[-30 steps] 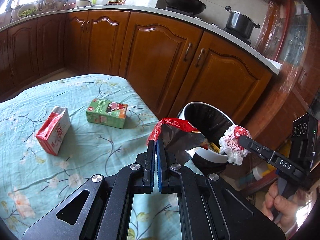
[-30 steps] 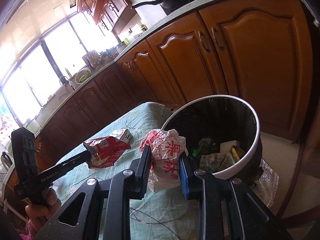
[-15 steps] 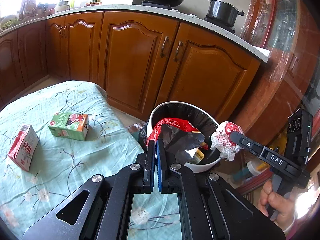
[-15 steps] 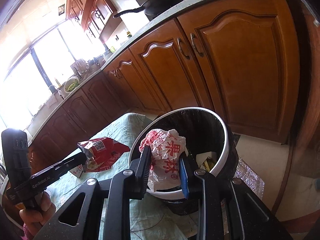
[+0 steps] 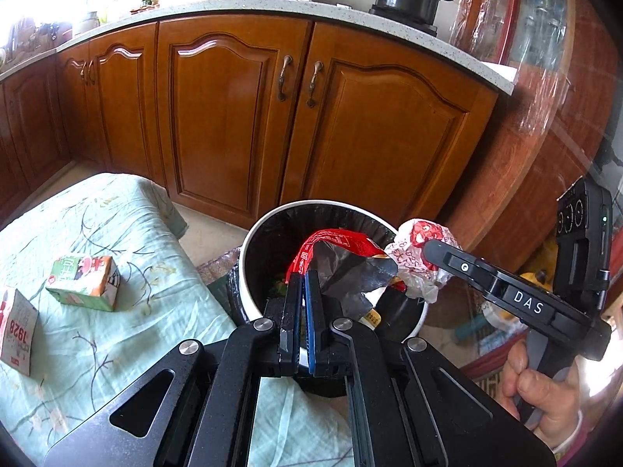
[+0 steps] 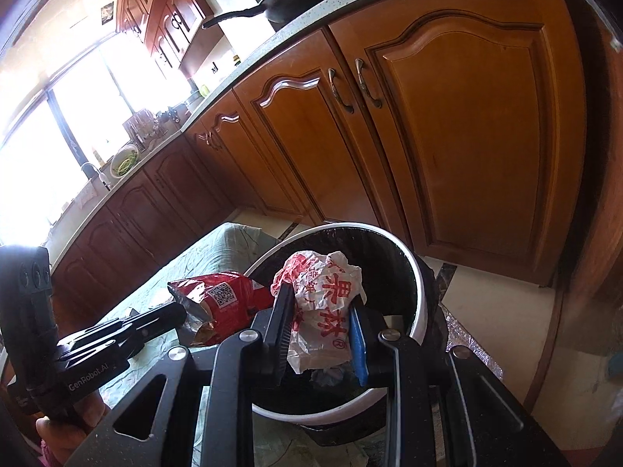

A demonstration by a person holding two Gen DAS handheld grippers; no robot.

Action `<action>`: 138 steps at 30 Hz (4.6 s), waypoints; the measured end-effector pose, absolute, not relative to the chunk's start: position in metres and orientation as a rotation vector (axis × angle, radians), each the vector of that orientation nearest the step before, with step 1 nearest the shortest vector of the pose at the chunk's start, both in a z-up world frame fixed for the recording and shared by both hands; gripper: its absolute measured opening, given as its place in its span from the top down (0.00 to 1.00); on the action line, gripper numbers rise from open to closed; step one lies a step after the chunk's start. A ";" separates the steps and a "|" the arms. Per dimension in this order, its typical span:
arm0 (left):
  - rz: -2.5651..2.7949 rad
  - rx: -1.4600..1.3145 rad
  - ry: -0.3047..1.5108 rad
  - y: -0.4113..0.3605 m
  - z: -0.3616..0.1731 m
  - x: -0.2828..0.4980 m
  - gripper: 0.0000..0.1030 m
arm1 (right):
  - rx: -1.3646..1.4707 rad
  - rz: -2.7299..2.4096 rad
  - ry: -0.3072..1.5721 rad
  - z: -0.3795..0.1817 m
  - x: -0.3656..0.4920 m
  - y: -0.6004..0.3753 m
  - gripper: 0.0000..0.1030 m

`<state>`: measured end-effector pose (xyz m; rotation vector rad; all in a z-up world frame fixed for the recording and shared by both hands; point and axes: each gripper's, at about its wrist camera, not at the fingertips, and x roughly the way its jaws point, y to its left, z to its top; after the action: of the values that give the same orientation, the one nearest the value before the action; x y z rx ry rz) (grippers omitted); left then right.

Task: Collect trash
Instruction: 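Carry the red bag and red-white bag over the bin and open both tools, then move both open tools back toward the two cartons on the table, then grasp the red juice box with the left tool while the right tool grasps the green milk carton, then carry the red box and green milk carton over the bin and open both tools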

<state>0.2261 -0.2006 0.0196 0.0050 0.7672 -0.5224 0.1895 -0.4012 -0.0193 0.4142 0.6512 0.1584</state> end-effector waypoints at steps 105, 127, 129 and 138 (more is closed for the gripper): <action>-0.077 -0.106 0.886 0.060 -0.047 0.267 0.57 | -0.173 0.617 0.933 -0.051 0.321 -0.107 0.45; -0.254 -0.145 0.791 -0.009 -0.011 0.183 0.72 | 0.210 0.491 0.771 -0.030 0.181 -0.225 0.50; -0.268 -0.141 0.789 -0.016 -0.010 0.181 0.72 | 0.208 0.483 0.756 -0.026 0.176 -0.231 0.50; -0.301 -0.126 0.782 -0.036 -0.007 0.171 0.72 | 0.143 0.500 0.869 -0.058 0.162 -0.220 0.49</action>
<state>0.1711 -0.0356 -0.0070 -0.1261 0.7818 -0.3011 0.1619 -0.2199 -0.0578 0.1432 0.8686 0.4996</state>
